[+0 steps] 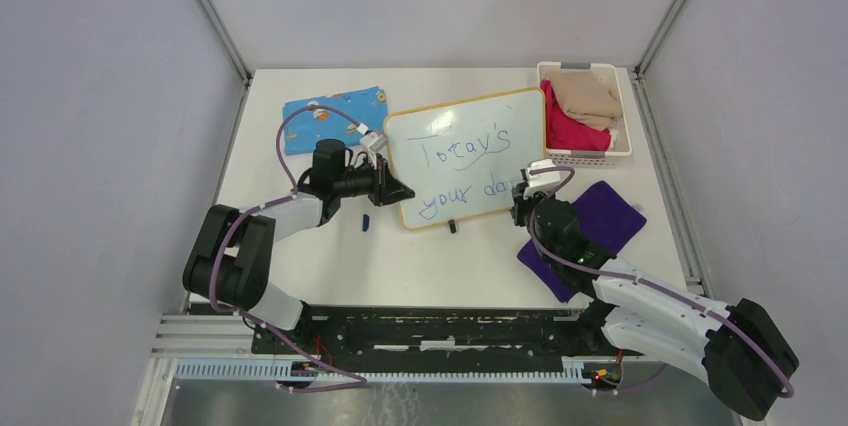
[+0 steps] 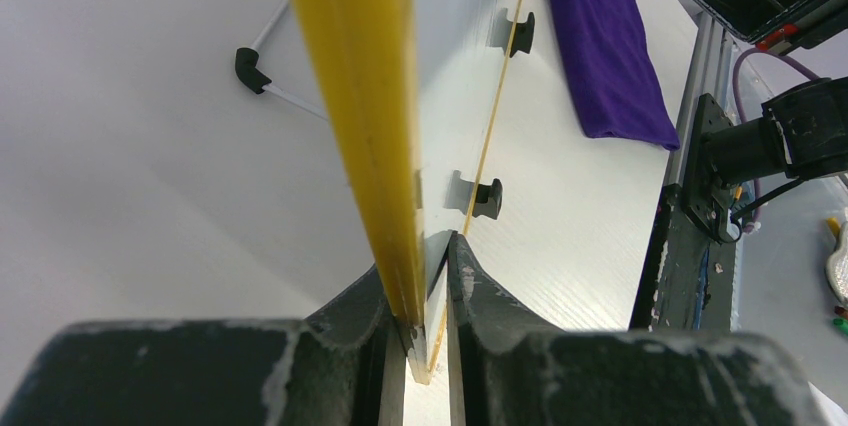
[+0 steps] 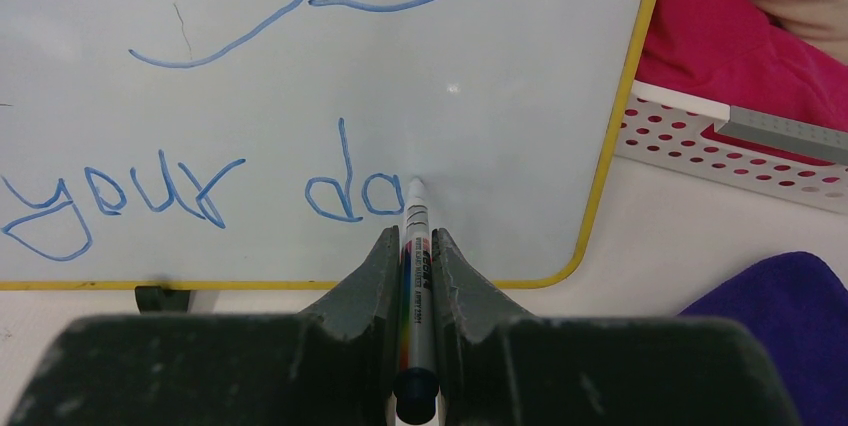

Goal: Write a sentence on the whiteboard

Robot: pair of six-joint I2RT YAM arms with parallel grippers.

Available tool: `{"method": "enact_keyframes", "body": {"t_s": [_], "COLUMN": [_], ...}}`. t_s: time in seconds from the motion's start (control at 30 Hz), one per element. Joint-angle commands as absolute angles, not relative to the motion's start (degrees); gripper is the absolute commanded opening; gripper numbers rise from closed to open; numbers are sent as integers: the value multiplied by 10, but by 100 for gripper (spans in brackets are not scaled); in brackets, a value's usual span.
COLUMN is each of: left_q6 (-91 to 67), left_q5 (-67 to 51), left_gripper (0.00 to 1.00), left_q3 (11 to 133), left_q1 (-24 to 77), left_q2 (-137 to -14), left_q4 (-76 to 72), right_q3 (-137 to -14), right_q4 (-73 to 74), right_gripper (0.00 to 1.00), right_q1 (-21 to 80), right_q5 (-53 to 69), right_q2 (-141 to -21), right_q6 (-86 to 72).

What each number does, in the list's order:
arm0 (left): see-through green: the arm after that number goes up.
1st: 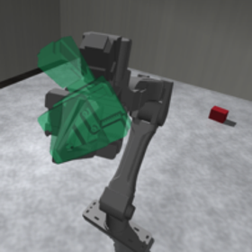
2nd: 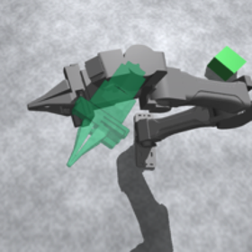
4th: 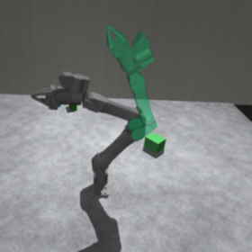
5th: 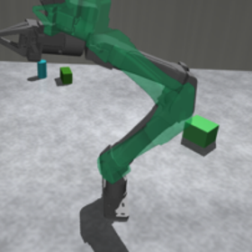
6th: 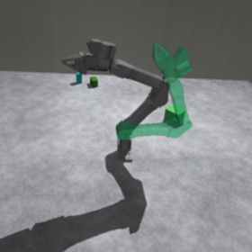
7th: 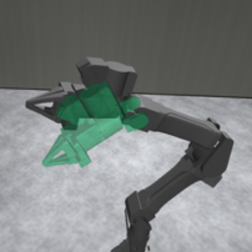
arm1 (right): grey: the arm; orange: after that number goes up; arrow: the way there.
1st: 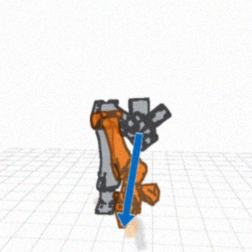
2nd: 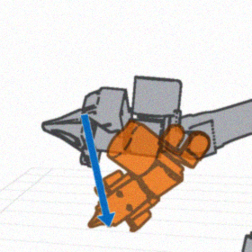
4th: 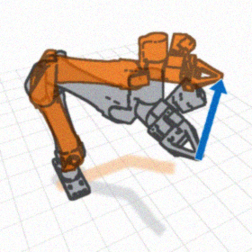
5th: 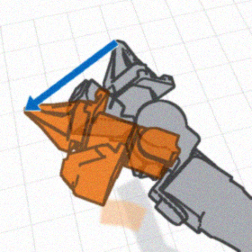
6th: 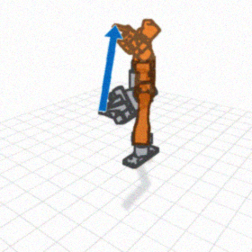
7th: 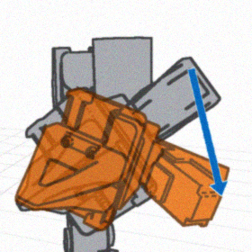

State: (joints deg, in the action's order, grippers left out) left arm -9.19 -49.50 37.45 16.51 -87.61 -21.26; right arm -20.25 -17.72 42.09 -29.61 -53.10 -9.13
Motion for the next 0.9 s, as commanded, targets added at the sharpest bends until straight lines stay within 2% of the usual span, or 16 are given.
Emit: {"method": "enact_keyframes", "body": {"t_s": [0.0,0.43,0.87], "left_q6": [-29,-29,-28], "left_q5": [-440,-440,-440], "left_gripper": [23,23,23], "left_q3": [367,368,368], "left_q1": [185,185,186], "left_q2": [-899,-899,-900], "left_q4": [-132,-132,-130], "right_q3": [-196,-170,-205], "right_q4": [-202,-186,-184], "right_gripper": [0,0,0], "right_q1": [417,416,402], "right_q5": [-300,-310,-322], "right_q2": [-524,-507,-511], "right_q6": [-95,-106,-97]}}
